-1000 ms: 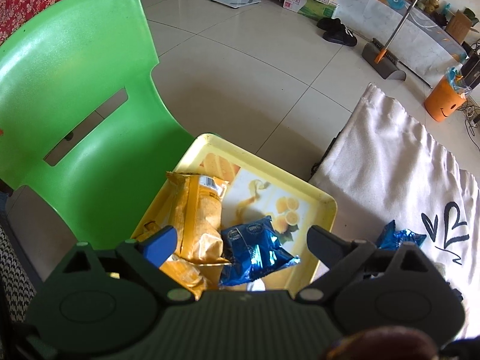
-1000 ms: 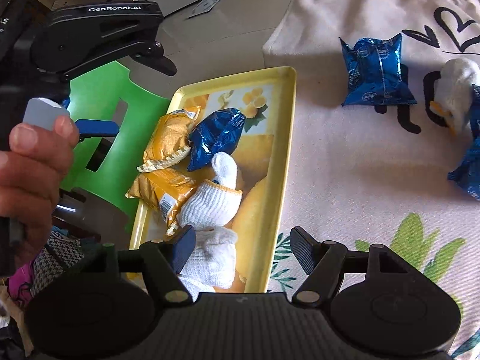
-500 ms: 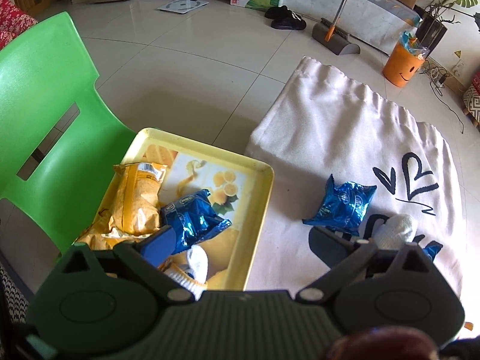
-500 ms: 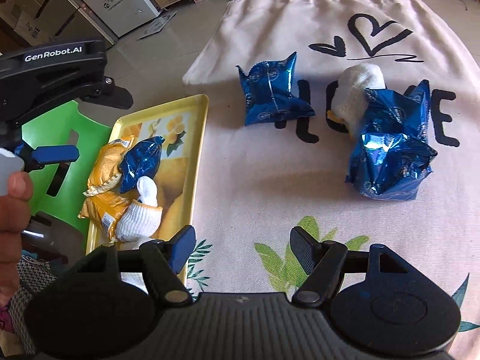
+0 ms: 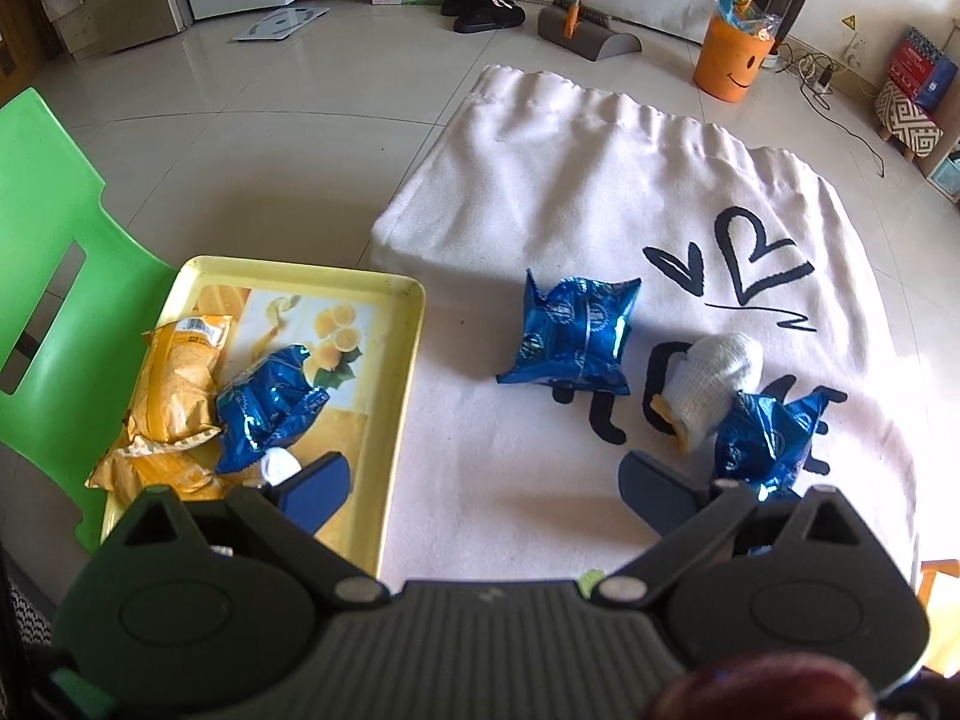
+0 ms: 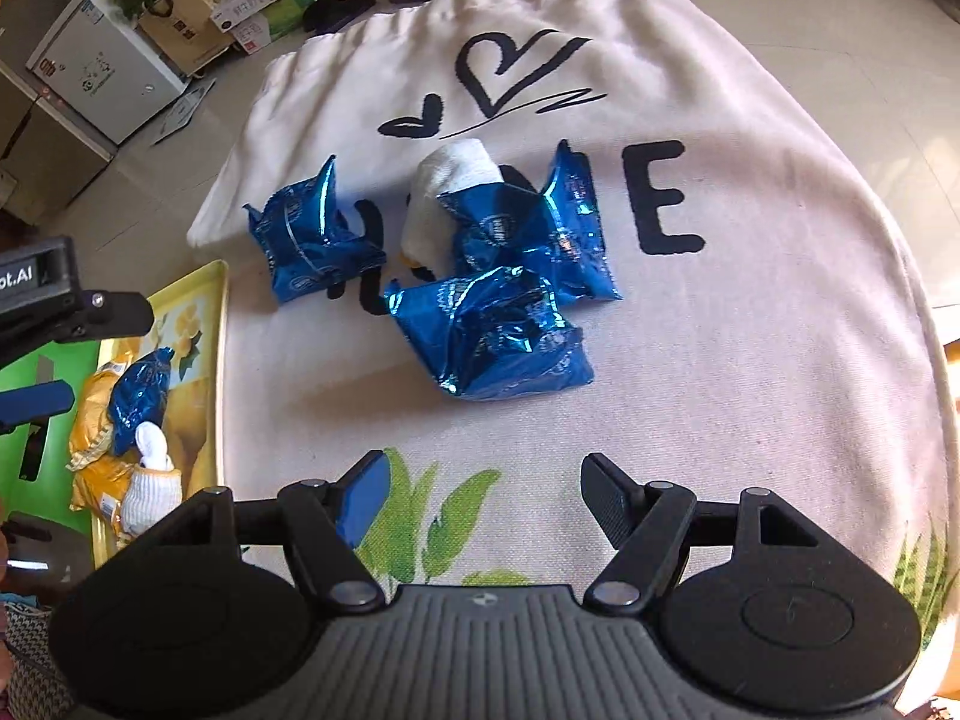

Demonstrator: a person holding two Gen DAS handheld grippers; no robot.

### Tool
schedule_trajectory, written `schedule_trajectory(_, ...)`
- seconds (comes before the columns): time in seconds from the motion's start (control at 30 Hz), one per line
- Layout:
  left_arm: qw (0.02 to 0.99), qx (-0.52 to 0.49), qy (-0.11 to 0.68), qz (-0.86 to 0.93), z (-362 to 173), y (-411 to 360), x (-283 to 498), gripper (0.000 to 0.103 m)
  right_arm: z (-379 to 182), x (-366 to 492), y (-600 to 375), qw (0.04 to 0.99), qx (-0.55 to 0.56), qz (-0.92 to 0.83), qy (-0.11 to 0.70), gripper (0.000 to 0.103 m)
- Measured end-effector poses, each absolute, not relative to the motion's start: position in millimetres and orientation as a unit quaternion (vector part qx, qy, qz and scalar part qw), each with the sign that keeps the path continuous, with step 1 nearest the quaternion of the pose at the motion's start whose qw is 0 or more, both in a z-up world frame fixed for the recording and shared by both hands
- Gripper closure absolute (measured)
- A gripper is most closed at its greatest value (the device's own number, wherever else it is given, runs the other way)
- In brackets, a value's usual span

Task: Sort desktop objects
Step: 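Withdraw both open tools from the tray back over the rug, then lower left tool onto a large blue foil packet and close on it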

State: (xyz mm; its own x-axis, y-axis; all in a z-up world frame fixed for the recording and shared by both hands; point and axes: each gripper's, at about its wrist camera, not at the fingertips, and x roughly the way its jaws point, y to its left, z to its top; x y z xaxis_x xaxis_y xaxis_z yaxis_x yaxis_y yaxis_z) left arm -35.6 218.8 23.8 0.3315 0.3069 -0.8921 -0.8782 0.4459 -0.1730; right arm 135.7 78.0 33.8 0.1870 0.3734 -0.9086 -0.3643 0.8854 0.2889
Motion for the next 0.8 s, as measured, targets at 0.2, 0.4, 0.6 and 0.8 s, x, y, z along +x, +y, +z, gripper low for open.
schedule_trajectory(0.2,0.754,-0.318,0.437,0.373,21.3,192.7,-7.3,0.003,34.4,154.8,41.7,0.777,0.040,0.186,0.600,0.032)
schedule_trajectory(0.4,0.759,-0.305,0.456,0.350,15.8,170.1,16.7,0.003,36.9,174.9,2.7,0.784,0.080,0.120,0.604,0.028)
schedule_trajectory(0.6,0.766,-0.286,0.476,0.324,5.6,147.0,40.1,0.003,51.8,194.1,-22.5,0.799,0.106,0.104,0.583,0.025)
schedule_trajectory(0.8,0.767,-0.267,0.496,0.307,-10.0,128.0,63.7,0.003,54.0,207.1,-23.9,0.799,0.114,0.113,0.580,0.022)
